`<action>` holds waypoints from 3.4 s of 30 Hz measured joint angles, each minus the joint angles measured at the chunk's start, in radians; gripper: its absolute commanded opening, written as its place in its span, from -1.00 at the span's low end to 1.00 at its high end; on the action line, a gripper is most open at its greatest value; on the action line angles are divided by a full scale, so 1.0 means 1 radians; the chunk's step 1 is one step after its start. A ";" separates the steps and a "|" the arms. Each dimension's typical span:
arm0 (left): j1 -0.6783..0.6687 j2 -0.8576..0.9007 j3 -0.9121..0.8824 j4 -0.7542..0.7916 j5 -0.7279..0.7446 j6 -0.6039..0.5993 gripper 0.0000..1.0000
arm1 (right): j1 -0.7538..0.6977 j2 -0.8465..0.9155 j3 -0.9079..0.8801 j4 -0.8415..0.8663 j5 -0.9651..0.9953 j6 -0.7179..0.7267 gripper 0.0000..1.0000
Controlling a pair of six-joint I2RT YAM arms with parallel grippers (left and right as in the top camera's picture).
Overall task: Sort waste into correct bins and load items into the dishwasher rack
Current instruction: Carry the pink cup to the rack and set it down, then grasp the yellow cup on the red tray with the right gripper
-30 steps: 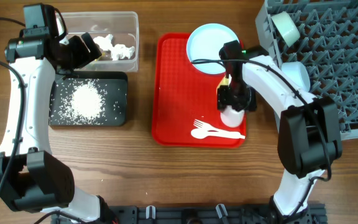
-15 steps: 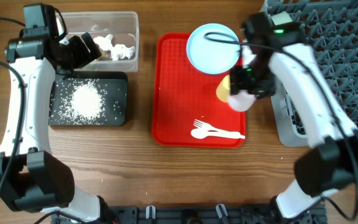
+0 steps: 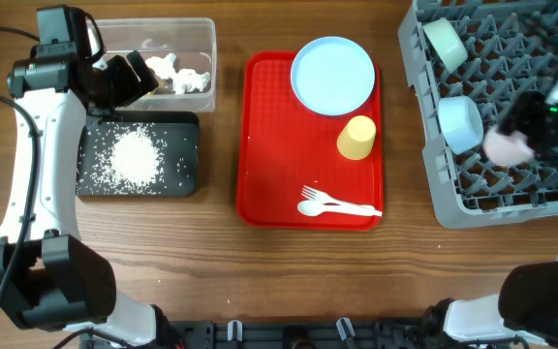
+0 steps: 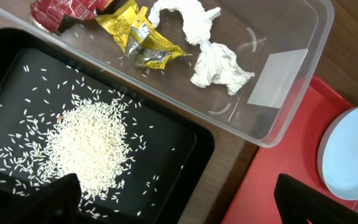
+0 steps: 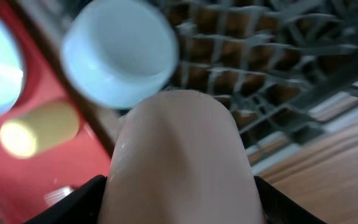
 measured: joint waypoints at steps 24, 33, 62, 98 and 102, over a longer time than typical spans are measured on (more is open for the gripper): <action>0.000 0.000 0.000 0.000 0.000 0.000 1.00 | -0.195 0.297 -0.021 0.132 0.064 0.004 -0.21; 0.000 0.000 0.000 0.000 0.000 0.000 1.00 | -0.193 0.329 -0.034 0.118 0.072 0.004 0.50; 0.000 0.000 0.000 0.000 0.000 0.000 1.00 | -0.118 0.105 0.034 0.055 0.059 0.000 0.71; 0.000 0.000 0.000 0.000 0.000 0.000 1.00 | 0.681 0.574 0.024 0.331 0.056 0.119 0.26; 0.000 0.000 0.000 0.000 0.000 0.000 1.00 | 0.681 0.574 0.024 0.326 0.056 0.117 0.18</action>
